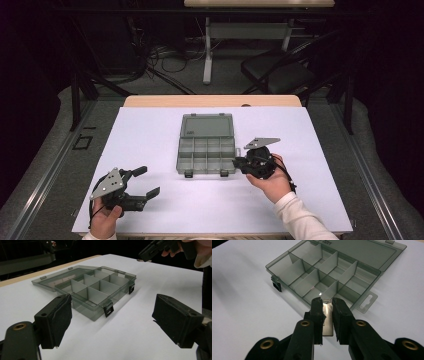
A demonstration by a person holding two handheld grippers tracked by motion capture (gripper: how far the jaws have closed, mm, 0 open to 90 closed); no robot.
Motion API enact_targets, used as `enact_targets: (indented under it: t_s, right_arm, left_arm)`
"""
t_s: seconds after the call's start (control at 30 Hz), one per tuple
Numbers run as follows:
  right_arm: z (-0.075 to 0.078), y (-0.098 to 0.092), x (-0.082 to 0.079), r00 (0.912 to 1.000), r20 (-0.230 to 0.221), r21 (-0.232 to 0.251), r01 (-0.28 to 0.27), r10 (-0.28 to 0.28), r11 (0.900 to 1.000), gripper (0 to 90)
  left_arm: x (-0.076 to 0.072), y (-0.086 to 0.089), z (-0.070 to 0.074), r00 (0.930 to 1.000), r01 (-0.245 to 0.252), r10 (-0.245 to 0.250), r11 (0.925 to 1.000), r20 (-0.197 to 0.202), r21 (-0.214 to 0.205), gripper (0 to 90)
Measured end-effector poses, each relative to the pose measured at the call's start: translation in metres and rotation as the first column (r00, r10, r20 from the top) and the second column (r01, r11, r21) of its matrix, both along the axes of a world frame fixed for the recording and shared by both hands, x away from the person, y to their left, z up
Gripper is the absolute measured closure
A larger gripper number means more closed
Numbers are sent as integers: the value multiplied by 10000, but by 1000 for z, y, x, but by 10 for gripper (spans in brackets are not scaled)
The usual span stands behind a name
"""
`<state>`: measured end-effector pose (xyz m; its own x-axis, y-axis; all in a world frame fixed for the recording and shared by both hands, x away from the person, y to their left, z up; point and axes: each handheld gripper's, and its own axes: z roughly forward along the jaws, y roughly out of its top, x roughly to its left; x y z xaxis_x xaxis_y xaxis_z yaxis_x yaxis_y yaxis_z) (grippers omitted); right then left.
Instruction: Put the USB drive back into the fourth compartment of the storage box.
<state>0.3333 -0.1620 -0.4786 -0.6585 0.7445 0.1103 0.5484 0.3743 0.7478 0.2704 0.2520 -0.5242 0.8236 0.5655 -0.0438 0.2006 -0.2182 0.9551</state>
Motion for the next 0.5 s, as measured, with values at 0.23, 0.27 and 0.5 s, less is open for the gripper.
enact_targets:
  t_s: [0.23,0.27,0.5]
  right_arm:
    - [2,7,6,10000,-3,-79,-8,8,10000,794]
    - [2,8,7,10000,35,-103,-49,50,9999,794]
    - [3,16,16,10000,38,-208,-89,90,9997,794]
  left_arm:
    - [0,0,0,10000,-15,15,10000,16,10,157]
    - [0,0,0,10000,-39,39,10000,17,29,157]
    - [0,0,0,10000,30,-30,10000,32,-4,157]
